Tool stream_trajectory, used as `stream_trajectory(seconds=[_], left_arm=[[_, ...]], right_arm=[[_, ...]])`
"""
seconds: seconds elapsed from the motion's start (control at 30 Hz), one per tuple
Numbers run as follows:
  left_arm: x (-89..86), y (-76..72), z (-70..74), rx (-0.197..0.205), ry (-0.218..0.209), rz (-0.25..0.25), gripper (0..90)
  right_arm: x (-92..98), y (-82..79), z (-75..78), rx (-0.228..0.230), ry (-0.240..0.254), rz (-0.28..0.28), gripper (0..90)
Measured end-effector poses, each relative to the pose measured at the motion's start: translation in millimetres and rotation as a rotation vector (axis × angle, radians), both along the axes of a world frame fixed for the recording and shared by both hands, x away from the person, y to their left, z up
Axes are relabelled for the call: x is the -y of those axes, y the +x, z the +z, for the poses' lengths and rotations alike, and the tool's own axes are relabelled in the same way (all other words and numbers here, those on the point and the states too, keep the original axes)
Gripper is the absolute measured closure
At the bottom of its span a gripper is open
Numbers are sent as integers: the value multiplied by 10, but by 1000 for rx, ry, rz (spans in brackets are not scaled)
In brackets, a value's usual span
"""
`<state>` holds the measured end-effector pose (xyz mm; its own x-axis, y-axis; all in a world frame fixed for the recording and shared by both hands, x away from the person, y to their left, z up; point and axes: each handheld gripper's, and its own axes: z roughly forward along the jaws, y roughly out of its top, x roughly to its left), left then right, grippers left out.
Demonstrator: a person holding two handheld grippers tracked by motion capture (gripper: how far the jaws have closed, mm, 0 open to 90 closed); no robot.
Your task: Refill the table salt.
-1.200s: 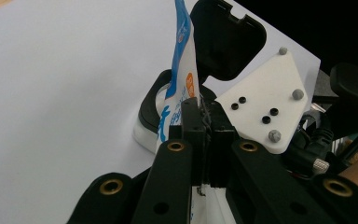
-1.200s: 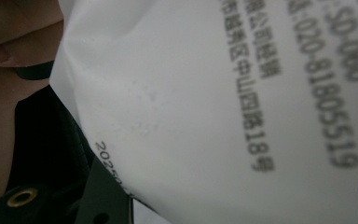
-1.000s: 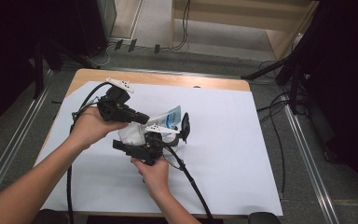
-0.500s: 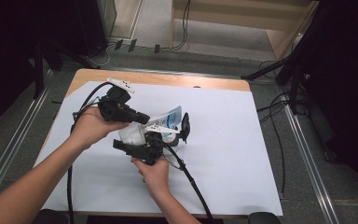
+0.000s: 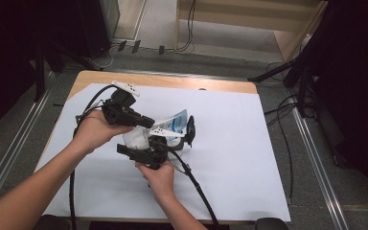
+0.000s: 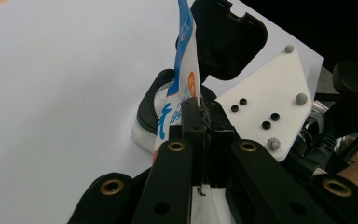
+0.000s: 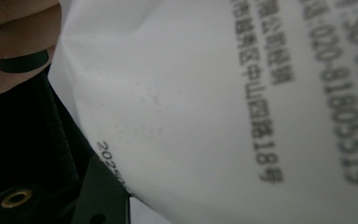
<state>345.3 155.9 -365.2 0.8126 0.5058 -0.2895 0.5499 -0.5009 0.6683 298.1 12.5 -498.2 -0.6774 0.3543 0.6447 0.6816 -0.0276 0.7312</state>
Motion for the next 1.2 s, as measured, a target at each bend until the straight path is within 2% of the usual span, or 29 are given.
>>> stream_trajectory(seconds=[0.2, 0.4, 0.93, 1.2], left_arm=[[2, 3, 0, 0, 1, 1, 900], [9, 3, 10, 6, 4, 2, 900], [-5, 0, 9, 2, -12, -5, 891], [0, -1, 9, 6, -9, -6, 895]], right_arm=[[6, 8, -2, -4, -3, 3, 538], [13, 13, 8, -21, 20, 8, 545], [16, 14, 18, -32, 47, 14, 551], [18, 11, 17, -27, 37, 5, 551]])
